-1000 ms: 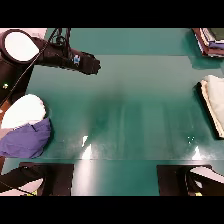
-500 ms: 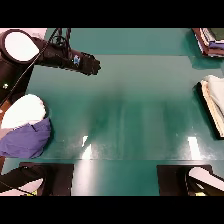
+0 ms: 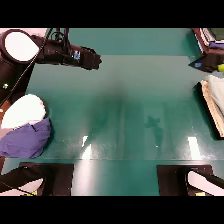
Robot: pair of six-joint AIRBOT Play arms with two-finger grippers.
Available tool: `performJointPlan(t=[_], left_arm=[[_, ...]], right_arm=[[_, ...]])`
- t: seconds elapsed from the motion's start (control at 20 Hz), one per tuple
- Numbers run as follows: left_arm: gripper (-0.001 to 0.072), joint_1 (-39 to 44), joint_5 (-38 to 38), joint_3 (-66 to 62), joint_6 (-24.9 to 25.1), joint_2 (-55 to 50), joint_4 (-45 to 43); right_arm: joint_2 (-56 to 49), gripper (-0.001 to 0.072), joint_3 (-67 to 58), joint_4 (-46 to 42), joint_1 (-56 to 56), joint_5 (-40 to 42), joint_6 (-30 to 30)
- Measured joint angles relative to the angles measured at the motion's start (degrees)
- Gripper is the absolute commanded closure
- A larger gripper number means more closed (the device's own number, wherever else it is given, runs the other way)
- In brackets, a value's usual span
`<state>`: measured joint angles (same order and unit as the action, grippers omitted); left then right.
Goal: Fold the shirts.
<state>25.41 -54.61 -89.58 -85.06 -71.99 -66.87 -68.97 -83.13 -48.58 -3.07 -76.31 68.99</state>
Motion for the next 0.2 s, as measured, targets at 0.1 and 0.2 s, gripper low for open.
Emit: performJointPlan(t=[0.1,0.2], left_arm=[[0.0682,0.0,0.9,0.0,0.0,0.0,0.0],[0.0682,0.0,1.4,0.0,0.0,0.0,0.0]], right_arm=[[0.0,0.0695,0.0,-1.1,3.2,0.5,-0.5],[0.0,0.0695,-0.1,-1.8,4.9,0.7,-0.8]])
